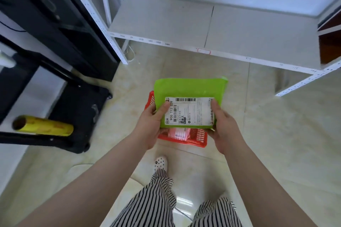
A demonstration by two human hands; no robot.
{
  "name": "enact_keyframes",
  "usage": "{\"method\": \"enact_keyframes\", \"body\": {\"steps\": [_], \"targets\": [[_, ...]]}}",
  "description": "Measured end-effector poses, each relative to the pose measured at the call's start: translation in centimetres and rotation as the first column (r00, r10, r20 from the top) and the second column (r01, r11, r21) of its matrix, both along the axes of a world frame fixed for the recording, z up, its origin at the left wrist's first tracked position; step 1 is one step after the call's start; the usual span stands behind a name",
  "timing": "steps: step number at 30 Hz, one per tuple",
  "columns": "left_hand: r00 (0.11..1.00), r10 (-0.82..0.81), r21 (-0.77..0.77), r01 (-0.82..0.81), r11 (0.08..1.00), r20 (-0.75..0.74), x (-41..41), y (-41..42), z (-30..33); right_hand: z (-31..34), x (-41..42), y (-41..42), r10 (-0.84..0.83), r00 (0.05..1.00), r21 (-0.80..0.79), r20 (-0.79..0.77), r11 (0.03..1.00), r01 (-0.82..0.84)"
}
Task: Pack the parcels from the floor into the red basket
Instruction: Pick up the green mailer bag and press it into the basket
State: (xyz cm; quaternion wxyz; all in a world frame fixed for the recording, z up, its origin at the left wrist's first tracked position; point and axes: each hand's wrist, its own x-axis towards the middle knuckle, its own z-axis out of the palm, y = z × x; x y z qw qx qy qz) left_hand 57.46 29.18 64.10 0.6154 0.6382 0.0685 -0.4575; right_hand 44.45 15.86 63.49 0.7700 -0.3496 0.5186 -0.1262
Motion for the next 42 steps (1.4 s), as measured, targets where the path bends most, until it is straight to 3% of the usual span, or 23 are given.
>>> {"method": "enact_keyframes", "body": {"steps": [9,14,20,25,32,36,39,42], "targets": [[1.0,0.009,0.134,-0.005,0.991,-0.028,4.9,4.7,-6.0,-5.6,4.3,5.4,-0.019,0.995,-0.019,-0.103,1.0,0.018],[0.997,-0.036,0.222,0.021,0.975,0.064,4.7,5.1,-11.8,-11.8,4.1,6.2,-0.061,0.979,-0.084,-0.195,0.995,0.046],[0.974,-0.167,0.298,0.116,0.947,0.151,4.8,4.6,-24.7,-24.0,3.5,6.4,-0.083,0.957,-0.117,-0.279,0.992,0.052],[0.929,-0.317,0.345,0.239,0.908,0.191,6.4,3.2,-37.4,-35.5,3.8,5.5,-0.002,0.928,-0.181,-0.372,0.981,-0.071],[0.717,-0.673,0.473,0.536,0.699,0.181,9.8,-0.4,-52.9,-50.8,3.0,1.1,0.235,0.823,-0.194,-0.518,0.904,-0.38],[0.468,-0.862,0.614,0.626,0.48,0.197,11.2,-1.3,-57.0,-55.4,2.9,-1.7,0.419,0.675,-0.189,-0.607,0.749,-0.635],[0.353,-0.904,0.666,0.617,0.42,0.243,11.4,-1.6,-58.7,-57.0,3.3,-2.5,0.507,0.589,-0.132,-0.629,0.678,-0.723],[0.13,-0.937,0.761,0.553,0.34,0.324,11.1,-2.4,-58.8,-57.8,3.1,-3.1,0.508,0.557,-0.103,-0.657,0.672,-0.733]]}}
